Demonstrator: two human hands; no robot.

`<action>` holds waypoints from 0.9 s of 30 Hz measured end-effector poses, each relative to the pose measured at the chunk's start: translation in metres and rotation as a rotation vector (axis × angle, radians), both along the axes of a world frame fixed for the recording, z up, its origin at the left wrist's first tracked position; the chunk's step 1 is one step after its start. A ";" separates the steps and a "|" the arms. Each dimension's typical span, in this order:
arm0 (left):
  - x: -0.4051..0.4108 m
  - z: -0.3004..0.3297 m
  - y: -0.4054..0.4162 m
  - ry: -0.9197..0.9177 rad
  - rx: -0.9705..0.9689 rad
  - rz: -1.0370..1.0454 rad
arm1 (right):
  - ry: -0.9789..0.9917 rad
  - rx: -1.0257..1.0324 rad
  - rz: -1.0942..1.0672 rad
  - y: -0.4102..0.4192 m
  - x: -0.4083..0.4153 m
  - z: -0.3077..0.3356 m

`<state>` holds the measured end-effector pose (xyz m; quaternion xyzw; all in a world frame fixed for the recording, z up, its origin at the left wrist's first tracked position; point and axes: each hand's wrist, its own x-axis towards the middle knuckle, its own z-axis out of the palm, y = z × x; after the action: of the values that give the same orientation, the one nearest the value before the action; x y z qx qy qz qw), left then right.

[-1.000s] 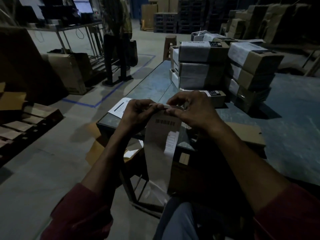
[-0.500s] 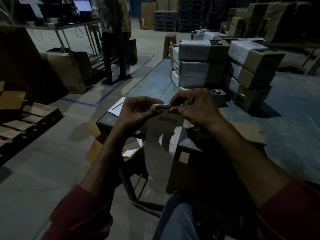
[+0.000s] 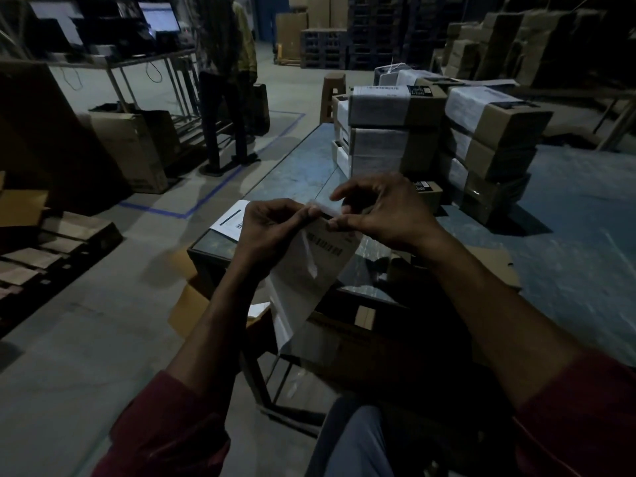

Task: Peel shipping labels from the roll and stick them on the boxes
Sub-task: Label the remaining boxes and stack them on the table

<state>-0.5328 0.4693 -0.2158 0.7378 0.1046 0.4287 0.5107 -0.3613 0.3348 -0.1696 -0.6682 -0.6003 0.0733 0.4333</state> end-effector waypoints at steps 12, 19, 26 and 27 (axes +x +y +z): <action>-0.007 0.005 0.005 0.071 -0.239 -0.194 | -0.065 0.042 -0.031 -0.001 0.003 0.001; 0.003 0.004 0.017 0.119 -0.071 -0.053 | -0.121 0.119 -0.078 -0.009 0.016 0.004; 0.039 -0.006 0.042 0.221 -0.239 0.043 | -0.062 0.247 -0.125 -0.014 0.025 0.012; 0.044 -0.009 0.047 0.260 -0.219 0.104 | -0.035 0.242 -0.131 -0.016 0.026 0.016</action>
<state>-0.4888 0.5166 -0.2250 0.7208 0.2538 0.3415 0.5472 -0.3348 0.3184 -0.1540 -0.6500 -0.5674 -0.0398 0.5040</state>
